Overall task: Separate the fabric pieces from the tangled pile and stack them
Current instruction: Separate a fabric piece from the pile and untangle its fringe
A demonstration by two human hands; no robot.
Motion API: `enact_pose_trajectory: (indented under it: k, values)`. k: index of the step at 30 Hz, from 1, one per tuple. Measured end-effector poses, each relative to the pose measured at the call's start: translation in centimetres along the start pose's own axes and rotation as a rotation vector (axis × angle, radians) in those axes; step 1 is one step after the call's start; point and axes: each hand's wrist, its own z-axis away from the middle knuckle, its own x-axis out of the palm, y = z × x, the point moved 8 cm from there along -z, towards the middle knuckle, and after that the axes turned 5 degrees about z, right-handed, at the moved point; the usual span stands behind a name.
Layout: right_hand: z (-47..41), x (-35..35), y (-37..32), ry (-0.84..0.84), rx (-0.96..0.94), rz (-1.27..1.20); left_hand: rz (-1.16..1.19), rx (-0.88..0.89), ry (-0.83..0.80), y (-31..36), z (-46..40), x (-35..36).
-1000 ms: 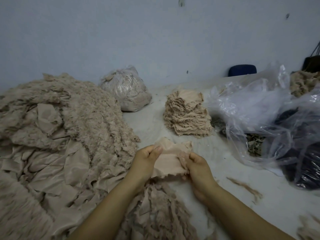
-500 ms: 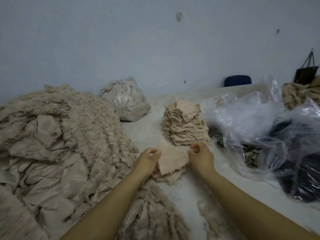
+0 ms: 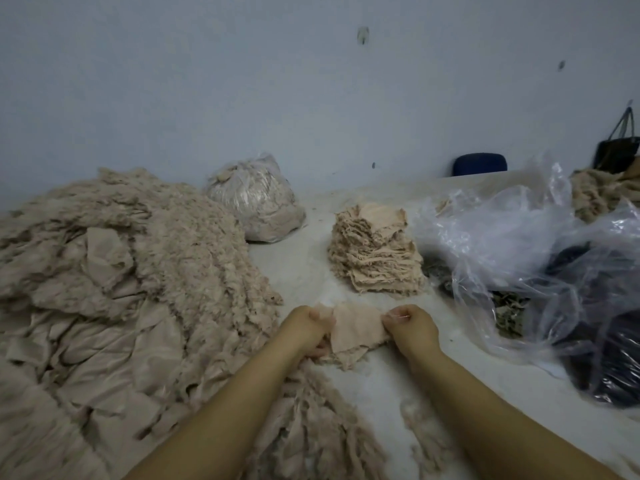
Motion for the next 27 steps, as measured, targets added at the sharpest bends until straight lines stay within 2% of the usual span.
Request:
enact_pose_trajectory:
  k: [3,6,10,15,19,21,24,27]
  values:
    - [0.6,-0.9,-0.9,0.048,-0.172,-0.040,-0.089,0.005,0.043,0.2,-1.1,0.8]
    - [1.1,-0.8,-2.6,-0.003,-0.315,-0.118,-0.290,0.034,0.081,0.6,-1.7,1.2]
    - [1.2,-0.6,-5.1,-0.059,-0.440,-0.183,-0.049,0.034,0.073,0.9,-2.5,1.3]
    - [-0.5,-1.2,-6.5,-0.050,-0.394,-0.299,-0.022,0.196,0.034,4.1,-3.0,-0.1]
    - [-1.3,1.1,-3.1,-0.189,-0.195,-0.102,-0.246,0.122,0.011,1.2,-3.4,-1.4]
    - [-1.2,1.1,-1.5,-0.190,-0.143,-0.015,-0.272,0.108,0.023,0.1,-3.2,-2.2]
    - [-0.7,0.5,-3.0,-0.133,-0.248,0.050,-0.222,0.065,0.046,-0.6,-3.3,-3.3]
    - [0.6,1.3,-6.9,-0.145,-0.373,-0.033,-0.143,-0.005,0.090,-1.0,-3.2,-4.0]
